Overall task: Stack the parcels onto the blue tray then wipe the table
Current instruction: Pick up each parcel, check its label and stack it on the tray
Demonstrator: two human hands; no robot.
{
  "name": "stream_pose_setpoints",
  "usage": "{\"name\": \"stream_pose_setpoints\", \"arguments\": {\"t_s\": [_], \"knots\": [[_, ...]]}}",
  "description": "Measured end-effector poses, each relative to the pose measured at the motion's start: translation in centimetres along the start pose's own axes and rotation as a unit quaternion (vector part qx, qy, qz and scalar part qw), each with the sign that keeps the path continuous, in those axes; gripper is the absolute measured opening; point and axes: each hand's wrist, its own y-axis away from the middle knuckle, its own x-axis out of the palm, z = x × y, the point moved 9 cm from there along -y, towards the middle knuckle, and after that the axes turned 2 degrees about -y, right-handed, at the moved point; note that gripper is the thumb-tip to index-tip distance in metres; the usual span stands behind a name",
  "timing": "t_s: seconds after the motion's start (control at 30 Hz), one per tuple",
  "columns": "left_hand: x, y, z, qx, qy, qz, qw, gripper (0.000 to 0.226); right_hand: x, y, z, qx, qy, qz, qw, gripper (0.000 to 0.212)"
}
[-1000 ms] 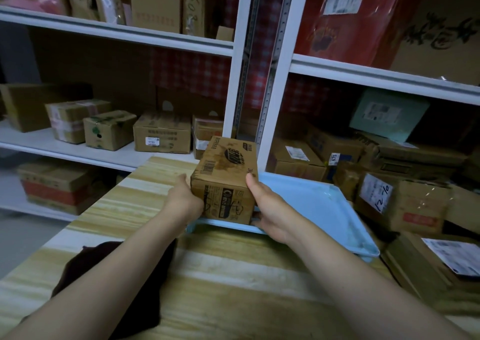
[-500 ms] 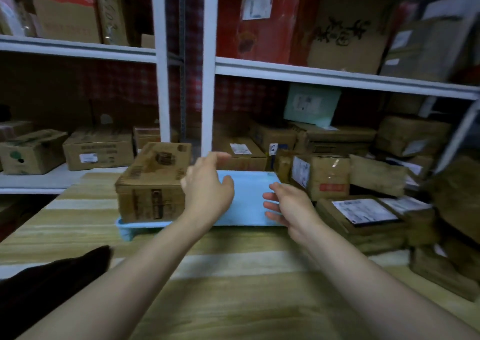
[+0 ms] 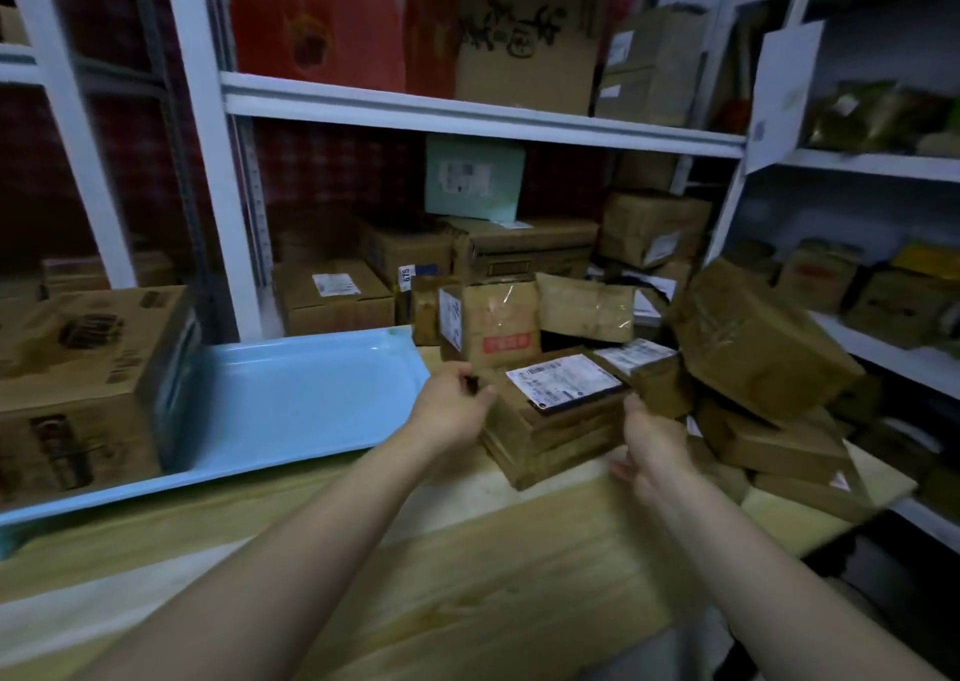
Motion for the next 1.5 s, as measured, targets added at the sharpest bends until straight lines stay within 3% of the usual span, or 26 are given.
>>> {"name": "stream_pose_setpoints", "arguments": {"t_s": [0.3,0.63,0.87,1.1,1.5], "knots": [[3.1,-4.0,2.8,-0.071,0.09,0.019,0.993,0.044,1.1,-2.7,-0.1,0.011,0.026,0.044,0.999,0.057],[-1.4,0.4,-1.9,0.039,0.107,-0.092,0.989,0.049,-0.7,-3.0,-0.6,-0.054,-0.078,0.002,0.996,0.028],[-3.8,0.7,-1.9,-0.007,0.244,-0.108,0.964,0.025,-1.2,-1.7,0.8,-0.093,-0.112,-0.002,0.989,0.039],[-4.7,1.0,-1.5,-0.03,0.287,-0.077,0.955,0.015,0.7,-0.1,2.5,-0.1,-0.138,0.118,0.978,0.029],[-5.6,0.9,-1.4,-0.046,0.288,-0.04,0.956,0.03,3.6,1.7,3.5,-0.064,-0.228,0.288,0.928,0.029]]}}
